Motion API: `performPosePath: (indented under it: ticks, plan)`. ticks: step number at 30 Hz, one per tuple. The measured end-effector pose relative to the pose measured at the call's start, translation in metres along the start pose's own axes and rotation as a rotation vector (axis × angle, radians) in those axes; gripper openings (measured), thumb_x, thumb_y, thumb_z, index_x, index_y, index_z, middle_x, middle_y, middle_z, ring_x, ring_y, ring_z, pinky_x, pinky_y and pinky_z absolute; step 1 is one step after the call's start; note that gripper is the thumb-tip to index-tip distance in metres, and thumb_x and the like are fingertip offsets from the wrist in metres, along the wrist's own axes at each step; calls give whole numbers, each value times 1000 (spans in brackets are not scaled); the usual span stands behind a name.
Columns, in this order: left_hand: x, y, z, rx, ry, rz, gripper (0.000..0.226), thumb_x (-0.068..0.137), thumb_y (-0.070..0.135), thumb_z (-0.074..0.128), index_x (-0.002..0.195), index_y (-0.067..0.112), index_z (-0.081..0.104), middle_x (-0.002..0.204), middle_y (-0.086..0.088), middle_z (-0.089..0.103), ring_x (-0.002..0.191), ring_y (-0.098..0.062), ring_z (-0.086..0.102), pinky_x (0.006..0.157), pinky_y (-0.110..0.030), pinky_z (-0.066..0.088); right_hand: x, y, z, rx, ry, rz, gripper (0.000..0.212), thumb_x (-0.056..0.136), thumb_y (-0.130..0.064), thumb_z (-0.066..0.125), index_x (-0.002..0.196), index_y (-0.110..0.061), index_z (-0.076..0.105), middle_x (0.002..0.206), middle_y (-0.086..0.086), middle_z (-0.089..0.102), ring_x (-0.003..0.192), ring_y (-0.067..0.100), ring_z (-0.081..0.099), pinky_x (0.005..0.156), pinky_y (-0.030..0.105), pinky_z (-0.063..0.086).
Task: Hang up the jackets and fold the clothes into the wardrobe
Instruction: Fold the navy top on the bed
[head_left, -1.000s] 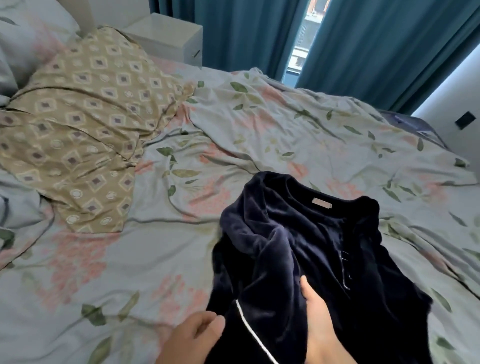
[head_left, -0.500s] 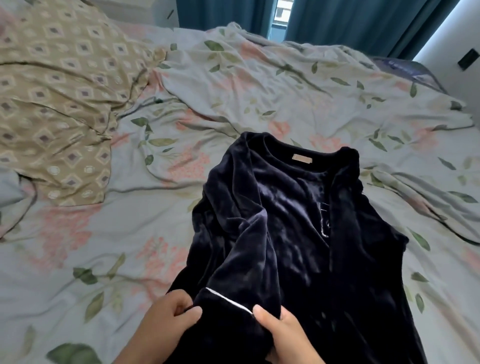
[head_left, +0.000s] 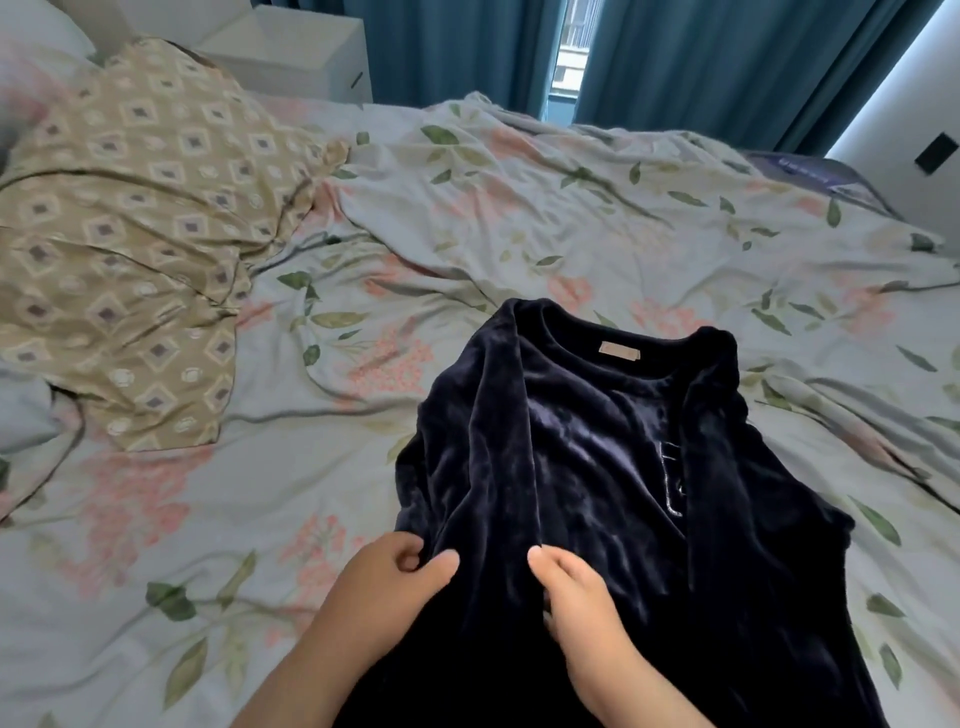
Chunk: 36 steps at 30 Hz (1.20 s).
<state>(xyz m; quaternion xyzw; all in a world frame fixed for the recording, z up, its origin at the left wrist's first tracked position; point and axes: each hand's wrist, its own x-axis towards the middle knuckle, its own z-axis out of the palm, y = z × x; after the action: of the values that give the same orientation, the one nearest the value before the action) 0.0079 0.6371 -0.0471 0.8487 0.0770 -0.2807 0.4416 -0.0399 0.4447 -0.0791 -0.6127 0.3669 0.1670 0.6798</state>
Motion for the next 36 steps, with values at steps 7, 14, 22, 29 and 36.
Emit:
performPosePath:
  ticks: [7, 14, 22, 29, 36]
  plan:
    - [94, 43, 23, -355, -2, -101, 52, 67, 61, 73, 85, 13, 61, 78, 7, 70, 66, -11, 68, 65, -31, 57, 93, -70, 7, -20, -42, -71, 28, 92, -33, 62, 102, -8, 72, 95, 11, 77, 88, 30, 74, 81, 47, 60]
    - [160, 61, 18, -840, -189, -237, 52, 68, 54, 74, 102, 15, 76, 96, -6, 76, 84, -22, 74, 72, -36, 58, 165, -118, 35, 79, -44, -174, 27, 89, -37, 68, 100, -13, 74, 95, 12, 76, 87, 32, 74, 78, 50, 60]
    - [215, 37, -4, -1192, 134, -326, 41, 84, 23, 74, 121, 10, 63, 106, -18, 72, 91, -42, 70, 79, -61, 55, 226, -169, 21, 203, 112, -124, 16, 96, -19, 62, 109, -10, 64, 97, 10, 74, 81, 27, 73, 64, 38, 60]
    - [256, 42, -13, -1012, 267, -333, 57, 76, 18, 82, 125, 4, 57, 107, -14, 70, 90, -37, 69, 79, -55, 57, 259, -148, 13, 132, 187, -96, 44, 90, -29, 70, 127, -8, 61, 113, 12, 70, 98, 32, 70, 89, 47, 57]
    - [256, 32, -15, -1008, 211, -255, 43, 83, 26, 77, 120, 7, 63, 103, -12, 73, 89, -33, 71, 81, -54, 57, 205, -145, 28, -78, 344, -292, 40, 83, -44, 71, 100, -11, 60, 96, 0, 66, 90, 21, 63, 92, 49, 54]
